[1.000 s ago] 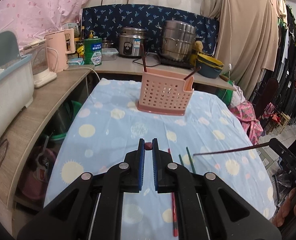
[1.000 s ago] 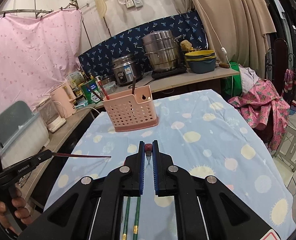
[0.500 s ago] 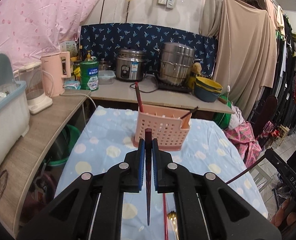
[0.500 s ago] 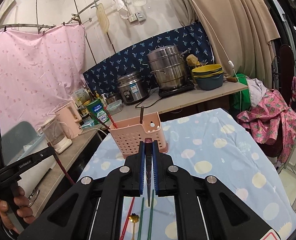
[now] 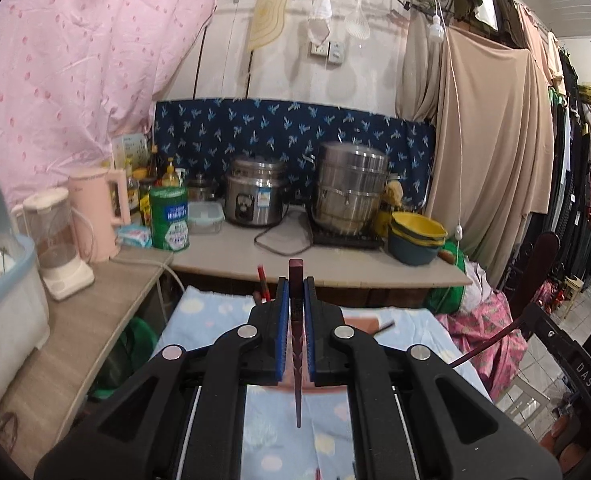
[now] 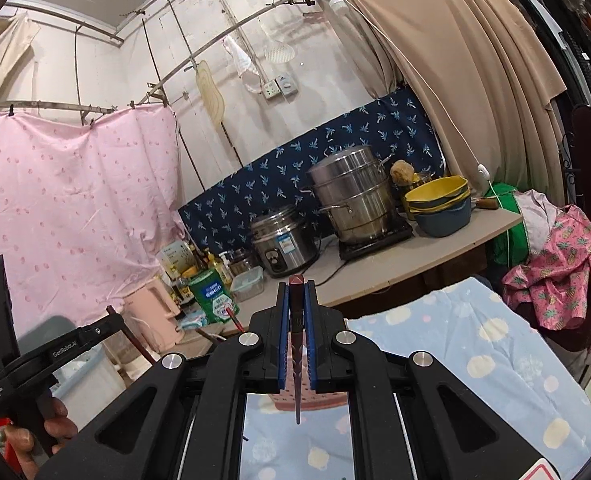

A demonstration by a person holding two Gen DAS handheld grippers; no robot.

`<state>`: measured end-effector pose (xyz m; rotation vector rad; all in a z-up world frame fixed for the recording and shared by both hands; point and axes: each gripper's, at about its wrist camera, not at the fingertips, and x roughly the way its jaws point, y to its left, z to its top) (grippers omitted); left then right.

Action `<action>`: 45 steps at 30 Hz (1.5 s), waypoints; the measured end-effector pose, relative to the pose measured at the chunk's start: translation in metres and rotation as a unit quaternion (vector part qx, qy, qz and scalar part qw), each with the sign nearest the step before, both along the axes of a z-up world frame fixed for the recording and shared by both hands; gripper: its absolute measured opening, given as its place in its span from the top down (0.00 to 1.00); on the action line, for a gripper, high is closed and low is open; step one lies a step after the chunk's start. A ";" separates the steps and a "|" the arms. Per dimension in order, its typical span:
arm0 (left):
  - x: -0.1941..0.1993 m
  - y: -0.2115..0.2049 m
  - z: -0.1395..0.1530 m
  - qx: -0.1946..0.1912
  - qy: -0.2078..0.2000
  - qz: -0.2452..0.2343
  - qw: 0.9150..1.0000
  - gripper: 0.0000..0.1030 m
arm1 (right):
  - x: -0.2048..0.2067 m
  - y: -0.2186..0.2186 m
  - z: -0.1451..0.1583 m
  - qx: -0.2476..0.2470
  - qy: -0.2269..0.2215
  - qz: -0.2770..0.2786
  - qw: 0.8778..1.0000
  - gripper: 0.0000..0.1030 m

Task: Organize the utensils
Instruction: 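Lift the dark red chopsticks and carry them over the pink holder with both tools, then lower the chopsticks into the pink holder and open both tools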

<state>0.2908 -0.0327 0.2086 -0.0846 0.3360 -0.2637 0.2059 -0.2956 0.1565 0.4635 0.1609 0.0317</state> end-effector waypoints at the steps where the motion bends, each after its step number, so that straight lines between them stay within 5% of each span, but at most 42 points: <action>1: 0.005 -0.001 0.005 -0.001 -0.007 0.001 1.000 0.93 | 0.006 -0.001 0.003 0.006 -0.005 0.002 1.000 0.93; 12: 0.058 -0.014 0.039 -0.022 -0.082 0.009 0.996 0.93 | 0.082 -0.009 0.015 0.040 -0.033 -0.012 0.999 0.93; 20: 0.096 -0.018 0.000 -0.010 -0.043 0.016 0.999 0.93 | 0.132 -0.007 -0.009 0.031 0.007 -0.015 0.999 0.93; 26: 0.107 -0.016 -0.023 -0.008 -0.013 0.019 1.000 0.93 | 0.141 0.002 -0.034 0.016 0.041 -0.003 0.999 0.93; 36: 0.089 -0.017 0.023 -0.024 -0.079 0.013 0.996 0.93 | 0.140 0.006 -0.045 0.007 0.053 0.003 0.999 0.93; 45: 0.115 -0.029 0.002 -0.022 -0.058 0.016 0.998 0.93 | 0.141 0.011 -0.052 -0.005 0.068 0.016 0.998 0.93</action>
